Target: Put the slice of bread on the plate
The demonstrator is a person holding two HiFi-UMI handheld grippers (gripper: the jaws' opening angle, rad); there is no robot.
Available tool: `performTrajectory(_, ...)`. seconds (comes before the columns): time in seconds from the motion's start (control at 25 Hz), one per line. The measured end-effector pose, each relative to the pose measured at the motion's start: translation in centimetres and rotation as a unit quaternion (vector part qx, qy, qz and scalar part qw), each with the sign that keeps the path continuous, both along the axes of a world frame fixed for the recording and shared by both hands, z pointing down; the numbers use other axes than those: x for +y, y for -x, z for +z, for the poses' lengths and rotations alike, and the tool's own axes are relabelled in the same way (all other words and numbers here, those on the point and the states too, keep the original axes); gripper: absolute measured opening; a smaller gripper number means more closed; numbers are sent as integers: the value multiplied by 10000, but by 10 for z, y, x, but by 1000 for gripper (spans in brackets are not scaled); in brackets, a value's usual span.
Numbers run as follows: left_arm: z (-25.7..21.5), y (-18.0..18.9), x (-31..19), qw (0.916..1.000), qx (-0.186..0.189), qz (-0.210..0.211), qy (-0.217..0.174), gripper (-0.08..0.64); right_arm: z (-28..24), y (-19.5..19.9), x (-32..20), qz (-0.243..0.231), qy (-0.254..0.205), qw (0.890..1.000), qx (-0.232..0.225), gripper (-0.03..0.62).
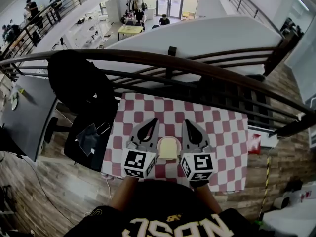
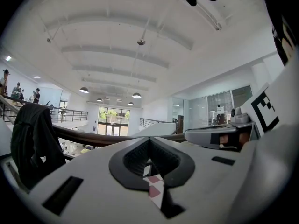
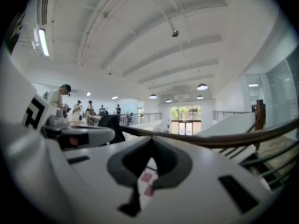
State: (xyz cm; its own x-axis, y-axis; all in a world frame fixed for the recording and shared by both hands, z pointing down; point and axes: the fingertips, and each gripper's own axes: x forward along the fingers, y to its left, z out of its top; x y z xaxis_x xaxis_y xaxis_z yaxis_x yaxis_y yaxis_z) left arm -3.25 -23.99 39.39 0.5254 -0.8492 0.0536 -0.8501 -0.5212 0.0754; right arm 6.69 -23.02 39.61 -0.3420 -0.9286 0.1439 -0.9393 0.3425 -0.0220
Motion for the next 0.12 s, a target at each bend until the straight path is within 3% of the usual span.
performTrajectory(0.12, 5, 4, 1, 10000, -22, -61, 49, 18, 5, 5, 0, -61, 84, 9999, 68, 15)
